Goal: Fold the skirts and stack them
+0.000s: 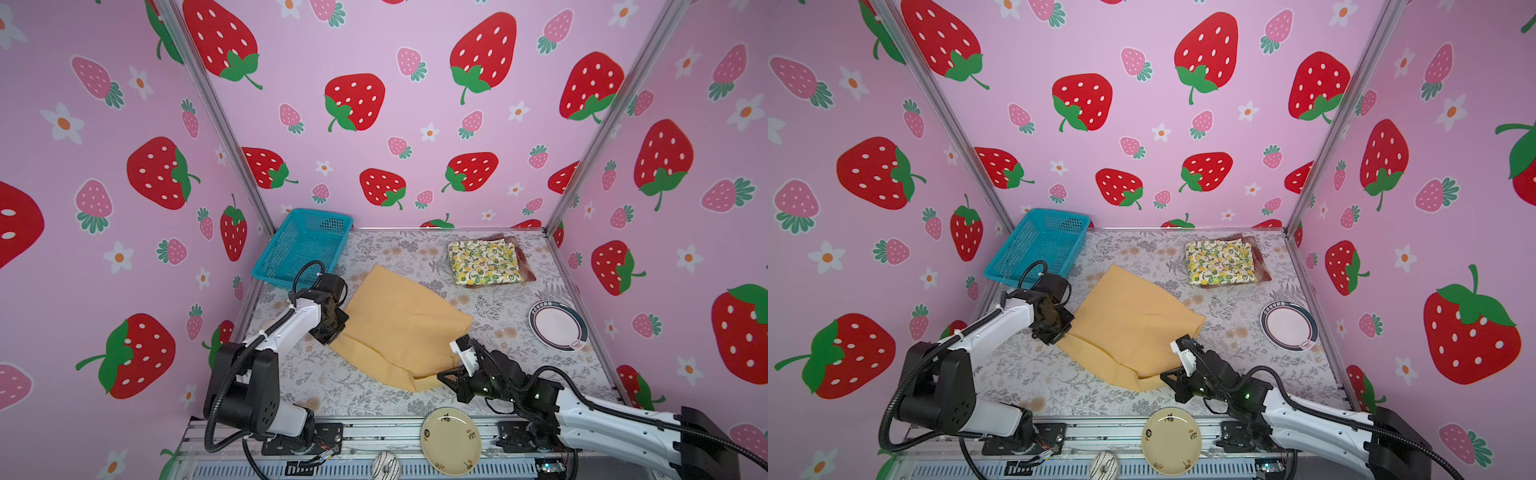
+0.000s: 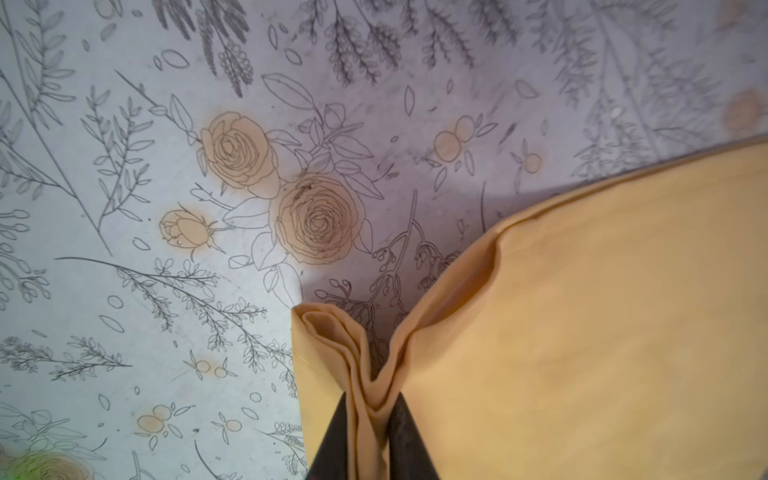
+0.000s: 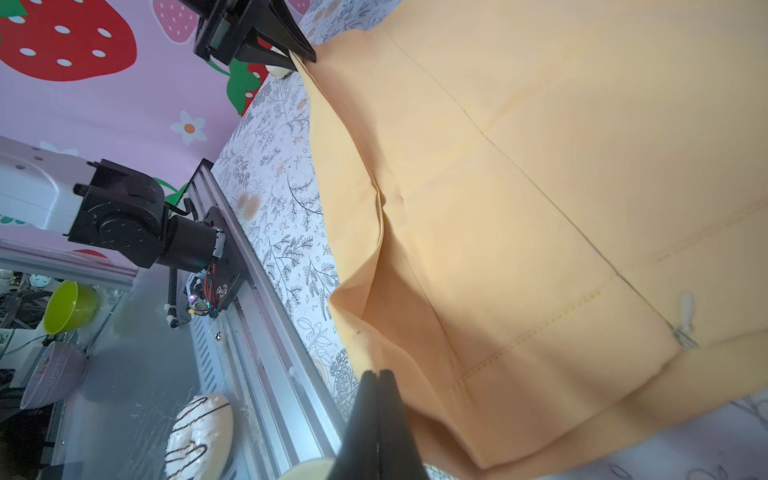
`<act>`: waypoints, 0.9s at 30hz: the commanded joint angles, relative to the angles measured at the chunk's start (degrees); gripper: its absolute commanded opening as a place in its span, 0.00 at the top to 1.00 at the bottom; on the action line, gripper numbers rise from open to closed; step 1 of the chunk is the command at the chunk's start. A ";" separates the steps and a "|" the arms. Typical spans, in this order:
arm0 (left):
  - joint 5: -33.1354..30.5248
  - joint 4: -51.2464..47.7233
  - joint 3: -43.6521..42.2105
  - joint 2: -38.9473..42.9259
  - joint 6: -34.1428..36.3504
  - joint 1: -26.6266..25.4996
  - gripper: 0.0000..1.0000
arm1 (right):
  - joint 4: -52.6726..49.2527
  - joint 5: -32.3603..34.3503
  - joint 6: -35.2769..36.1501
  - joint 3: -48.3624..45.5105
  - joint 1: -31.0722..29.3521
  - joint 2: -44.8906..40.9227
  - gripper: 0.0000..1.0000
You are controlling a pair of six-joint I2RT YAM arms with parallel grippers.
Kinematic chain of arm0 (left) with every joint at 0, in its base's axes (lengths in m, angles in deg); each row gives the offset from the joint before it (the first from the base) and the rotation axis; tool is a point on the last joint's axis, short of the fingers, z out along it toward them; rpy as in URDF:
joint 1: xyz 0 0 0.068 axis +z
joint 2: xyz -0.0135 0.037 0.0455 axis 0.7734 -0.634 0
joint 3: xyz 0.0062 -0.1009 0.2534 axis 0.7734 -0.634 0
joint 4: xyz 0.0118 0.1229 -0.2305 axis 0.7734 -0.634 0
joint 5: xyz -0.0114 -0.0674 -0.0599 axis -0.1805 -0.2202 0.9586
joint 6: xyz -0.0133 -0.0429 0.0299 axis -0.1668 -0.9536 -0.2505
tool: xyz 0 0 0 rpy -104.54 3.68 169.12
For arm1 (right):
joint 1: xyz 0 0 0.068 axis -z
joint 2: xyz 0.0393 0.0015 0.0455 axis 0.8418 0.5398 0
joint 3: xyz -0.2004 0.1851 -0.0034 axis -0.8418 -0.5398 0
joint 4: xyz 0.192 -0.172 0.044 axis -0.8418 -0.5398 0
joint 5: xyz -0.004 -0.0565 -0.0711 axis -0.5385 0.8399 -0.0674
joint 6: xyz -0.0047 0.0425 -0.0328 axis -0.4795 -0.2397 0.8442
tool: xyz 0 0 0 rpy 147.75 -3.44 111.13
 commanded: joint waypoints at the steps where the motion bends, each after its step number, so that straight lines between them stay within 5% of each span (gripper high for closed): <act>1: 0.59 -0.89 -0.30 1.44 1.62 0.17 1.00 | -0.13 1.50 -0.15 2.07 -0.51 1.30 1.00; 9: 1.21 -0.69 -0.06 5.87 4.20 0.10 1.00 | -0.73 3.31 -0.13 3.62 -0.51 2.46 1.00; 16: -1.14 -5.00 10.49 12.48 6.36 0.73 1.00 | -10.95 9.22 5.09 12.89 -0.44 0.76 1.00; 27: 9.27 -1.22 21.83 2.59 11.48 2.84 1.00 | -16.83 19.39 7.44 21.12 0.70 1.64 1.00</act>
